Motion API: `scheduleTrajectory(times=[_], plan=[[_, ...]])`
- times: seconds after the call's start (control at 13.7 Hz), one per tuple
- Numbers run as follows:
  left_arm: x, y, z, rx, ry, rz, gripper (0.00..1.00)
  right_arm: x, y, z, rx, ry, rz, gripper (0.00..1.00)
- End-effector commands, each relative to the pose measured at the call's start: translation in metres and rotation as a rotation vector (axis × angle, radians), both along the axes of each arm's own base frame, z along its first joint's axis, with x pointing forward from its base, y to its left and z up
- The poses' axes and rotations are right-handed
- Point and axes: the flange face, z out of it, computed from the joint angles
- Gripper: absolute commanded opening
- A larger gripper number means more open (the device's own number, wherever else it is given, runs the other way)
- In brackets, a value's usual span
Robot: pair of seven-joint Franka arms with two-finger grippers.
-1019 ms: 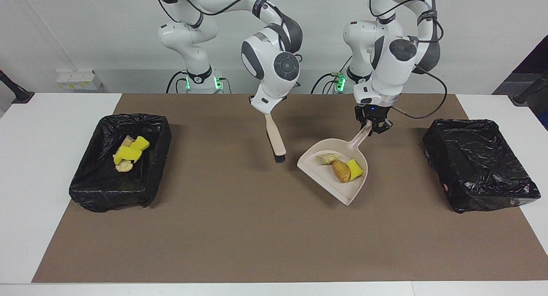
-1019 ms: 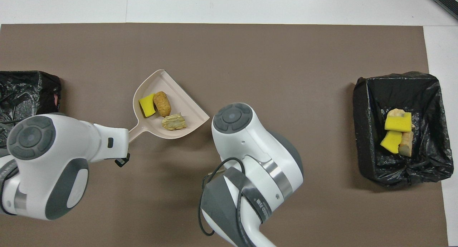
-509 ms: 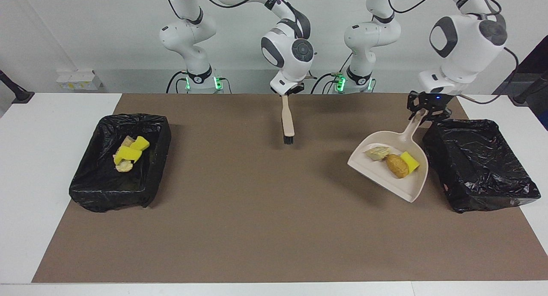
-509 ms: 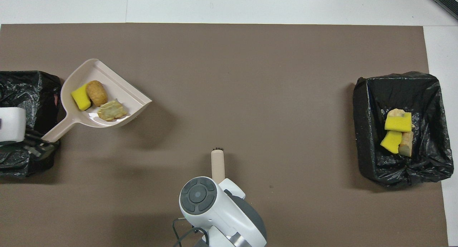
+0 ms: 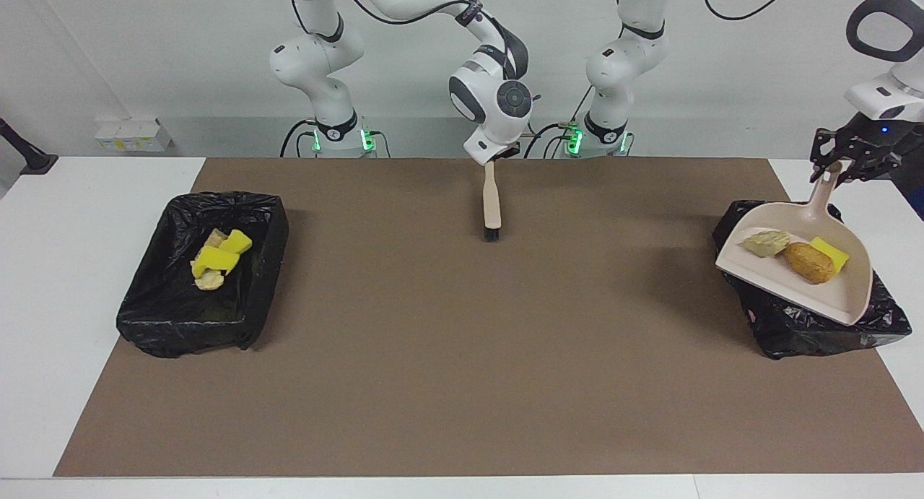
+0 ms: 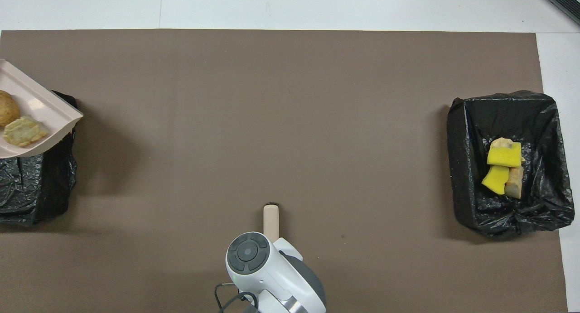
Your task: Sweep and dump trash in bin
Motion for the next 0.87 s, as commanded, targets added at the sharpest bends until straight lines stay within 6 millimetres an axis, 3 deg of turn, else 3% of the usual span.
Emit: scheduleTrajectory(times=[0.0, 0.07, 0.15, 0.29, 0.44, 0.51, 0.66, 0.8], plan=[[0.002, 0.063, 0.002, 0.042, 0.023, -0.052, 0.00, 0.005, -0.001, -0.003, 0.054, 0.017, 0.030, 0.00], [0.008, 0.085, 0.007, 0.083, 0.034, -0.087, 0.00, 0.008, -0.001, -0.003, 0.068, 0.025, 0.032, 0.08], [0.009, 0.107, 0.010, 0.140, 0.059, -0.134, 0.00, 0.009, 0.001, -0.002, 0.076, 0.031, 0.028, 0.28], [0.015, 0.117, 0.009, 0.256, 0.125, -0.223, 0.00, 0.019, 0.005, 0.003, 0.088, 0.009, 0.044, 0.69], [0.019, 0.121, 0.013, 0.385, 0.190, -0.267, 0.00, 0.042, 0.001, 0.011, 0.113, -0.012, 0.016, 0.78], [0.028, 0.112, 0.017, 0.486, 0.241, -0.323, 0.00, 0.061, -0.005, 0.020, 0.129, -0.029, -0.018, 0.79], [0.043, 0.090, 0.020, 0.563, 0.303, -0.388, 0.00, 0.095, -0.020, 0.035, 0.134, -0.086, -0.045, 0.93], [0.059, 0.063, 0.022, 0.640, 0.357, -0.456, 0.00, 0.125, -0.039, 0.049, 0.120, -0.161, -0.052, 0.98]])
